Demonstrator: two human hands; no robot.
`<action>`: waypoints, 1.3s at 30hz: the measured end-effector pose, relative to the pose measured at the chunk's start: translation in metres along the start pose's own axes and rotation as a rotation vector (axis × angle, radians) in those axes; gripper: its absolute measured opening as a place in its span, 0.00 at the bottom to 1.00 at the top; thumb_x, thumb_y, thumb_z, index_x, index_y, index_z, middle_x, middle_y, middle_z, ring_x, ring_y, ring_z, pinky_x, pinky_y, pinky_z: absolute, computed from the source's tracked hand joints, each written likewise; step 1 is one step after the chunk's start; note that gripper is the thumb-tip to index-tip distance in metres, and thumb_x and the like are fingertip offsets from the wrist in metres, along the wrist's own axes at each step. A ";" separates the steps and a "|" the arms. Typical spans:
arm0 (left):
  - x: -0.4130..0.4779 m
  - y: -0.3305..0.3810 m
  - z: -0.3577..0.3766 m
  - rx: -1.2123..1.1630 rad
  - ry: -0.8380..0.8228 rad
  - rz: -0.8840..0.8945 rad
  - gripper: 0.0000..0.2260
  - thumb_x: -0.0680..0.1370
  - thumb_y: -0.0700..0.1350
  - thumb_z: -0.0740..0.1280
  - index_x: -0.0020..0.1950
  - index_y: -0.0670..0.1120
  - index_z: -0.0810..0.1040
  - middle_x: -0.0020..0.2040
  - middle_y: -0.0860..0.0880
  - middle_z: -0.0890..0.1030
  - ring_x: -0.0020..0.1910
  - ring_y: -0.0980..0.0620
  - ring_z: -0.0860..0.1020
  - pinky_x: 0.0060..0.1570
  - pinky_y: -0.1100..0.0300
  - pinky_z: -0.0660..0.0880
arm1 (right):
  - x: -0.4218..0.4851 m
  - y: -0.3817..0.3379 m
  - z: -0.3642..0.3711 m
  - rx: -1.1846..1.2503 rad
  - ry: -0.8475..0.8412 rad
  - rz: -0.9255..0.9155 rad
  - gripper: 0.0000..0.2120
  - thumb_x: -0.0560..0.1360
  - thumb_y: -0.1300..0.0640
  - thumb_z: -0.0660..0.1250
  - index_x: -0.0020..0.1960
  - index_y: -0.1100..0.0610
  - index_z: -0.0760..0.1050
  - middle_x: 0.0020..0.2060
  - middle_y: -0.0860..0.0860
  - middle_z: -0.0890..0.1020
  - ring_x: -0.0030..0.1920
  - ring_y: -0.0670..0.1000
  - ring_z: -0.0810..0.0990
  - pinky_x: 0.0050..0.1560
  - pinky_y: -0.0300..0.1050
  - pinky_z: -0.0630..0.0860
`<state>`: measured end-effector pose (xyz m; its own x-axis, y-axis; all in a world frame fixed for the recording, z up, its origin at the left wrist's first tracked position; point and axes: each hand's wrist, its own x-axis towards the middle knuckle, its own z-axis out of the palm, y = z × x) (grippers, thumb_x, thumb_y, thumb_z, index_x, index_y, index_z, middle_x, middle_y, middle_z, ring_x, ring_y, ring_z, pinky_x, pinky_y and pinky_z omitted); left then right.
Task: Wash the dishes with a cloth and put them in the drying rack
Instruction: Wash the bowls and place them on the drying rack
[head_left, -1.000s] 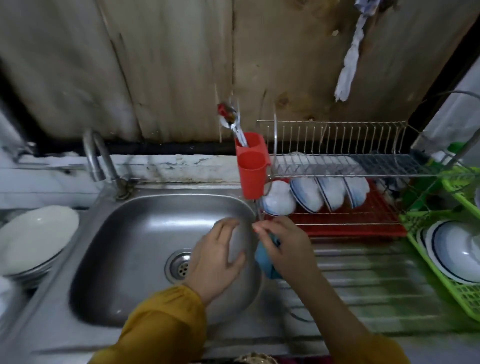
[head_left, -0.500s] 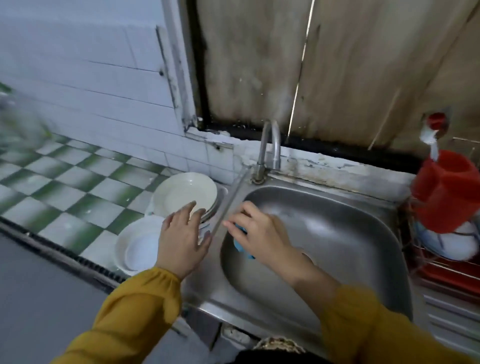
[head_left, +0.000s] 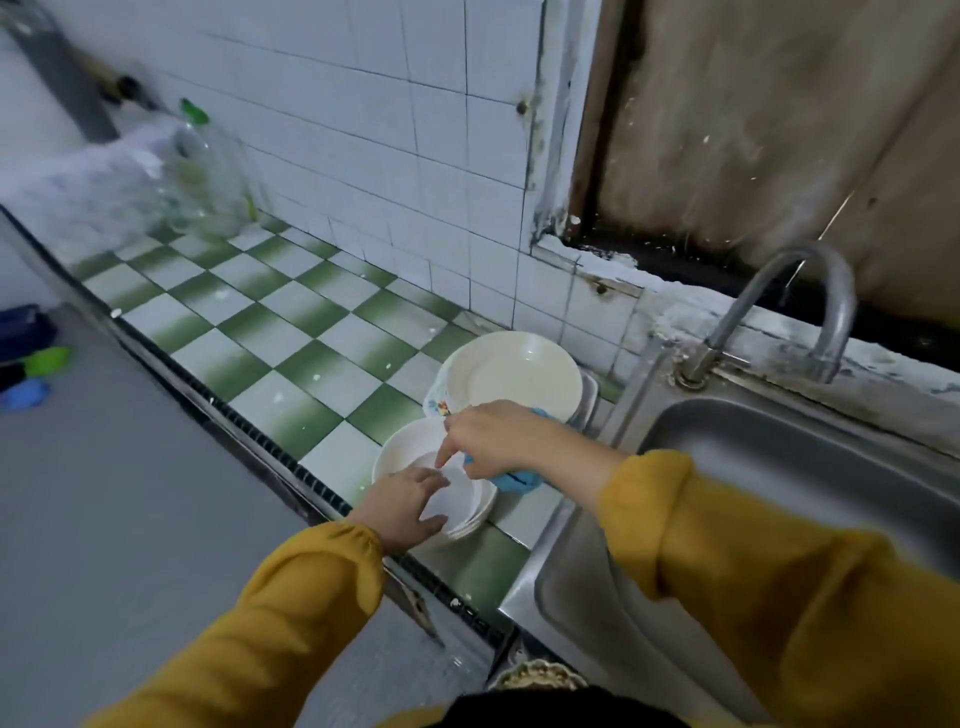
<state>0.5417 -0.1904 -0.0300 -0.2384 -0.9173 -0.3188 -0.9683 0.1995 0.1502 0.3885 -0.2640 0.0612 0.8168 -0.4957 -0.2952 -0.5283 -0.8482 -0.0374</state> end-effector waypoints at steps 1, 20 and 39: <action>0.001 -0.005 0.002 -0.007 -0.030 -0.011 0.26 0.81 0.55 0.62 0.77 0.49 0.63 0.76 0.49 0.65 0.73 0.49 0.65 0.72 0.56 0.62 | 0.009 -0.002 0.002 -0.018 -0.037 -0.010 0.22 0.77 0.59 0.64 0.68 0.43 0.74 0.61 0.52 0.77 0.60 0.54 0.76 0.45 0.45 0.68; 0.001 -0.040 0.009 -0.085 -0.279 0.184 0.23 0.83 0.60 0.52 0.67 0.50 0.77 0.63 0.54 0.80 0.65 0.56 0.74 0.77 0.56 0.44 | 0.034 0.032 0.057 0.106 -0.325 0.031 0.16 0.74 0.61 0.62 0.55 0.45 0.80 0.58 0.49 0.79 0.54 0.54 0.77 0.53 0.51 0.76; -0.002 -0.035 0.015 -0.768 -0.025 0.007 0.16 0.83 0.49 0.58 0.71 0.50 0.68 0.55 0.49 0.78 0.56 0.52 0.75 0.56 0.65 0.67 | 0.034 0.065 0.069 0.851 -0.242 0.173 0.05 0.79 0.62 0.65 0.54 0.55 0.76 0.60 0.56 0.79 0.64 0.54 0.75 0.69 0.51 0.67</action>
<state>0.5751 -0.1908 -0.0484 -0.2549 -0.9070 -0.3352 -0.6459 -0.0982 0.7570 0.3654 -0.3232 -0.0168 0.6897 -0.4688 -0.5519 -0.7109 -0.2932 -0.6393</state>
